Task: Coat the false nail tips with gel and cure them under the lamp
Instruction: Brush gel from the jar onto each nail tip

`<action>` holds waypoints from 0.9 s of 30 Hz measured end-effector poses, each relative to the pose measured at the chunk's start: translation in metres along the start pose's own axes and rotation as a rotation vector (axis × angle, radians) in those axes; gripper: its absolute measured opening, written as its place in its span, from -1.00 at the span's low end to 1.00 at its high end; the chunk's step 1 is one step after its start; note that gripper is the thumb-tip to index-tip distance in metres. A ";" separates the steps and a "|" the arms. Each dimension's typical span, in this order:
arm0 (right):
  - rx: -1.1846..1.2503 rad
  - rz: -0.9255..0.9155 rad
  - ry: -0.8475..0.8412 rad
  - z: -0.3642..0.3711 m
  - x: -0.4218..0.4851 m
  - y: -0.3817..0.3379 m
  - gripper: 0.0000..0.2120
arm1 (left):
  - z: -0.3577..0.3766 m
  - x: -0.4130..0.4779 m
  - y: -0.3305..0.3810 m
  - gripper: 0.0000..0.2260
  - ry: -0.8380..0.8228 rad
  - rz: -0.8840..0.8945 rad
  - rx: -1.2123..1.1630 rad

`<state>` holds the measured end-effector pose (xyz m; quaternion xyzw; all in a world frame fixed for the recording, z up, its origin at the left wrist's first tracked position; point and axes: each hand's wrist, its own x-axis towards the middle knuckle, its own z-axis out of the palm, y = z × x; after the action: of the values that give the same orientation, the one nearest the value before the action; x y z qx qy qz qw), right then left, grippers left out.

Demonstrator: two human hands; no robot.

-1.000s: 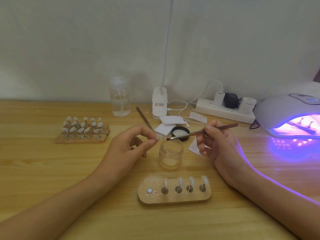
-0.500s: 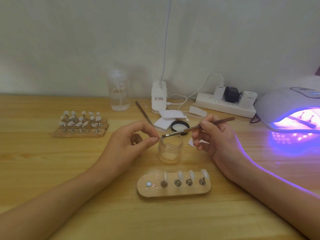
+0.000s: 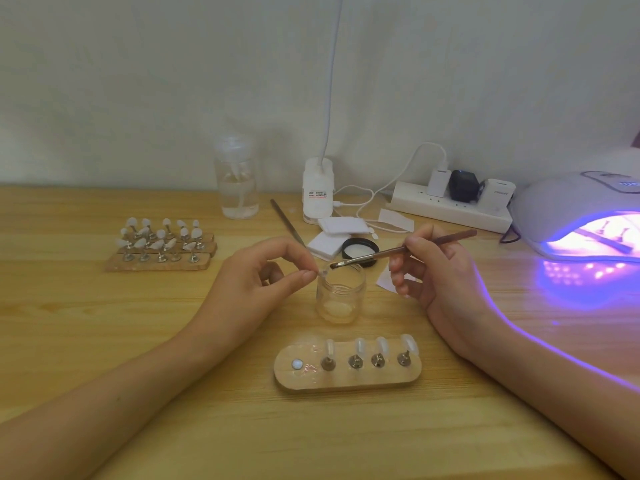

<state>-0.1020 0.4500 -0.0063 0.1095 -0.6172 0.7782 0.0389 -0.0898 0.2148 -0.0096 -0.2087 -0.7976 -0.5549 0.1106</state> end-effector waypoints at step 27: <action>-0.054 -0.016 -0.063 0.001 -0.001 0.001 -0.86 | 0.001 0.000 -0.002 -0.85 0.021 0.056 0.075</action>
<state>-0.1016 0.4483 -0.0072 0.1379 -0.6381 0.7570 0.0287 -0.0905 0.2146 -0.0117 -0.2208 -0.8106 -0.5235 0.1421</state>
